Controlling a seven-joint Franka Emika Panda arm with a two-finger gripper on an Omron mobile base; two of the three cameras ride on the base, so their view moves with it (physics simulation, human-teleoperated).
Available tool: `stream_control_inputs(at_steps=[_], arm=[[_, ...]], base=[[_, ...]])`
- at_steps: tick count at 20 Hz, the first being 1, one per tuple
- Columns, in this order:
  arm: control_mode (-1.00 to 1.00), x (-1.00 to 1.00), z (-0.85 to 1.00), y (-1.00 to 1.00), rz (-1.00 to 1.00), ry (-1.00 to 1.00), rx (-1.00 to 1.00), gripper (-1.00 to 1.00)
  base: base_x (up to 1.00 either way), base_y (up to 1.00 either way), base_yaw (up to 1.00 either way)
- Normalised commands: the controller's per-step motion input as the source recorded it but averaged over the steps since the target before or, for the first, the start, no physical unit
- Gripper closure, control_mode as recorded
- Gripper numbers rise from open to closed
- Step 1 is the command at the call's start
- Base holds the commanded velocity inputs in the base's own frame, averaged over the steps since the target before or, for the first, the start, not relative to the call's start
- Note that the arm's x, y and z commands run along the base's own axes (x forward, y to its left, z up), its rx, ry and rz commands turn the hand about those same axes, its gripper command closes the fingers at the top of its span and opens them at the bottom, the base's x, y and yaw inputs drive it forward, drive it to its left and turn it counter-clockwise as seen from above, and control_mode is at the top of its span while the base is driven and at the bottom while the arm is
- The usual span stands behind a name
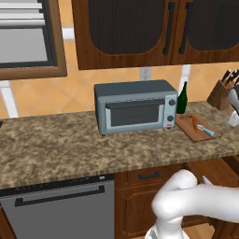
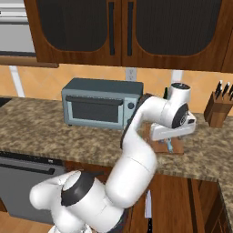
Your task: Place the appropriate cutting tool for cutting the carrot skin on the cutting board.
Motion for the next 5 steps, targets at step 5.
stream_control_inputs(at_steps=[5], arm=[[-1.00,-1.00,0.26,0.73,0.19,-0.11,-0.18,-1.00]], base=[[0.00,0.00,0.00]])
